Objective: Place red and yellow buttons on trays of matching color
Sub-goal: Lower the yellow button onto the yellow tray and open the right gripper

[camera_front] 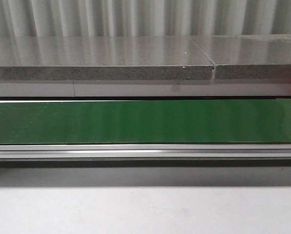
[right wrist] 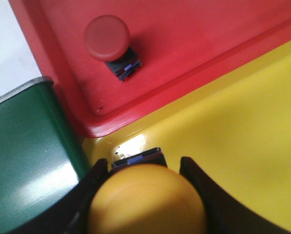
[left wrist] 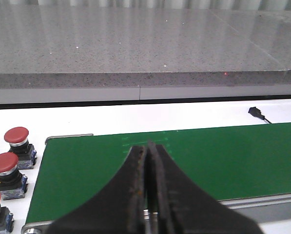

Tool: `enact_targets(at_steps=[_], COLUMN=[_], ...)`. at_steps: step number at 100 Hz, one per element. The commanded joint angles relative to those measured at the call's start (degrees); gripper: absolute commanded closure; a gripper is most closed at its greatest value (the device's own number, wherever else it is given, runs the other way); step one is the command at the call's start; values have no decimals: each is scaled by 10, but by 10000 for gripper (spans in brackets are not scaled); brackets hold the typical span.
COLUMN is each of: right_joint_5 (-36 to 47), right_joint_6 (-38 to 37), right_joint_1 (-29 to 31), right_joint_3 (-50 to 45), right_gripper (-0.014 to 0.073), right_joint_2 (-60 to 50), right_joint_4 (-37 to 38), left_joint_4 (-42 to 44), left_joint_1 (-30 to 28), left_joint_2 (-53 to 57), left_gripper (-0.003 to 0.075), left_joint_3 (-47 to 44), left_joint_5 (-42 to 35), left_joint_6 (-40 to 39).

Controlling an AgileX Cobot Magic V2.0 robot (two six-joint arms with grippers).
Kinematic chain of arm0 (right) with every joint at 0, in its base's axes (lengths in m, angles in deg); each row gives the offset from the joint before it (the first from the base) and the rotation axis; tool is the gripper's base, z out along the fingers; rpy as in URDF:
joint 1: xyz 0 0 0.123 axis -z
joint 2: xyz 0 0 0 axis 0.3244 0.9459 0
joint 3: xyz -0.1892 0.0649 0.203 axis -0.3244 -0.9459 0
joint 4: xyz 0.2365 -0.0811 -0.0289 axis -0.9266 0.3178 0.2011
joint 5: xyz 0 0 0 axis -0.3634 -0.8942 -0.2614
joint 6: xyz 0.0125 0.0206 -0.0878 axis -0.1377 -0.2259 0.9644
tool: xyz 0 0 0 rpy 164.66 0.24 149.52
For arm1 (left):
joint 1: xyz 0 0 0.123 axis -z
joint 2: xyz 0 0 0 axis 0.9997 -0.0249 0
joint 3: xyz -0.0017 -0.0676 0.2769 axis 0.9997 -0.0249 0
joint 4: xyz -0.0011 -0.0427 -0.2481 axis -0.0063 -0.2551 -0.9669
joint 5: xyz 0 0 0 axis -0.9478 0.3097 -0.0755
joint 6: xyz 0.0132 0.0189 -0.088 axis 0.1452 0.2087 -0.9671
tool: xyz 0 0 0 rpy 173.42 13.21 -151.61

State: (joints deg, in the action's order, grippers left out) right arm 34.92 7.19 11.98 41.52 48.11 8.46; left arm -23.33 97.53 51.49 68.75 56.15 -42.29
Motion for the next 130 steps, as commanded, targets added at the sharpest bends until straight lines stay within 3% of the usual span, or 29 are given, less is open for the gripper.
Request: enact_targets(at_steps=[1,48,130], right_joint_5=[41,43,-2], right_joint_6=[-1,-1,-4], right_joint_1=[4,10,24], right_joint_3=[15,14,14], right_gripper=[571,571,564], right_joint_2=[2,98,126], right_joint_4=[1,5,13], left_joint_4=[-8,-8,-8], left_joint_1=[4,4,4], left_joint_2=[-5,-5,-5], left_gripper=[740,740,740], left_joint_3=[14,14,14], left_joint_5=[-47,-47,-47], left_joint_6=[-1,-1,-1])
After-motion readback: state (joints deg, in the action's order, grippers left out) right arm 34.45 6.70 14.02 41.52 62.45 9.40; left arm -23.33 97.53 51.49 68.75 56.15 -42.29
